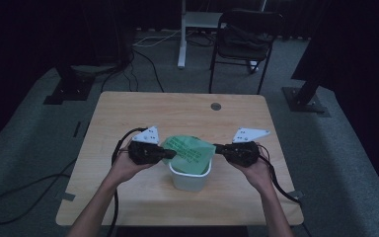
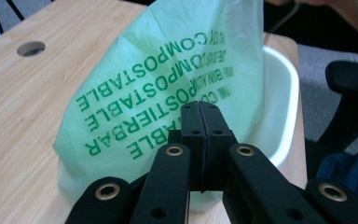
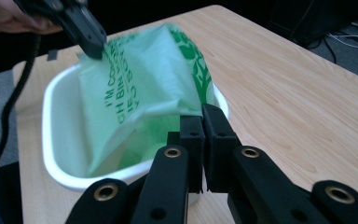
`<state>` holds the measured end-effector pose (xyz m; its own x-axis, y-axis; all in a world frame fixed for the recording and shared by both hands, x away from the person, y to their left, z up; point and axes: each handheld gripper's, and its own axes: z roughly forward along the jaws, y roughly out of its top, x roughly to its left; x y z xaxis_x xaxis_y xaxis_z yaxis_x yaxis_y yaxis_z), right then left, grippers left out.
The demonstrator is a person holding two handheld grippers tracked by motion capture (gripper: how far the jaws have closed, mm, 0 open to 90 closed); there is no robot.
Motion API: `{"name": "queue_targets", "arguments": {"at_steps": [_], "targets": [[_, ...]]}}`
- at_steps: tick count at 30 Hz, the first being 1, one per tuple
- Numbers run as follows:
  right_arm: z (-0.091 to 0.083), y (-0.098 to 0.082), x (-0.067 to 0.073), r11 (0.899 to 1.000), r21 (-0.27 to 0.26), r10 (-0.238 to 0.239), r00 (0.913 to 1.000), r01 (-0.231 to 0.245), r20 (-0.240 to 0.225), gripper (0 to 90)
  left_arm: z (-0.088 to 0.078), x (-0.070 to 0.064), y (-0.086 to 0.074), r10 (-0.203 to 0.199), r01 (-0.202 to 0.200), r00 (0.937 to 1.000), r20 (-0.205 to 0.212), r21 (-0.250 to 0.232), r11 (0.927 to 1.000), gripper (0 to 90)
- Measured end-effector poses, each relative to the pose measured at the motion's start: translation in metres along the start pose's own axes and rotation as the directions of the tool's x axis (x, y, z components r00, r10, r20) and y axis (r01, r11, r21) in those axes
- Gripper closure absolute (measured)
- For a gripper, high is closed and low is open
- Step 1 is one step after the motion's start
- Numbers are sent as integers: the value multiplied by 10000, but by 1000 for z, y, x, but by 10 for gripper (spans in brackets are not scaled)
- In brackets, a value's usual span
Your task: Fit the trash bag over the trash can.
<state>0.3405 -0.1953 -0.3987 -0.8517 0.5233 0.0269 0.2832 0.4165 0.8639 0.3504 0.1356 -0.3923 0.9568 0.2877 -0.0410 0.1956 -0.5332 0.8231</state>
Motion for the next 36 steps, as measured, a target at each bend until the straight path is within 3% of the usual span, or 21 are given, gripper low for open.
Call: {"name": "queue_targets", "arguments": {"at_steps": [6, 12, 14, 21, 28, 29, 36], "targets": [[0, -6, -5, 9996, 268, 91, 9997, -97, 235, 876, -6, 4, 13, -100, 115, 9997, 206, -708, 9974, 900], [-7, -16, -13, 9982, 384, 432, 9979, -451, 478, 869, -8, 7, 18, -259, 272, 9995, 170, -843, 9961, 900], [-12, -18, -14, 9984, 326, 455, 9979, -470, 463, 806, -5, 8, 21, -343, 352, 9993, 129, -749, 9966, 900], [-29, -9, -8, 9999, -140, 82, 9980, -73, 632, 638, 7, 7, 28, -387, 391, 9992, 77, -450, 9982, 900], [-34, 6, -1, 9967, -747, -266, 9984, 303, 499, 595, 11, 4, 37, -163, 166, 9998, 81, -348, 9993, 900], [-32, 11, 2, 9950, -915, -385, 9988, 411, 302, 594, 12, 3, 38, -132, 136, 9998, 114, -355, 9993, 900], [-12, 25, 16, 9931, -727, -932, 9956, 920, -127, 594, 17, -3, 46, 105, -94, 9996, 254, -421, 9991, 900]]}}
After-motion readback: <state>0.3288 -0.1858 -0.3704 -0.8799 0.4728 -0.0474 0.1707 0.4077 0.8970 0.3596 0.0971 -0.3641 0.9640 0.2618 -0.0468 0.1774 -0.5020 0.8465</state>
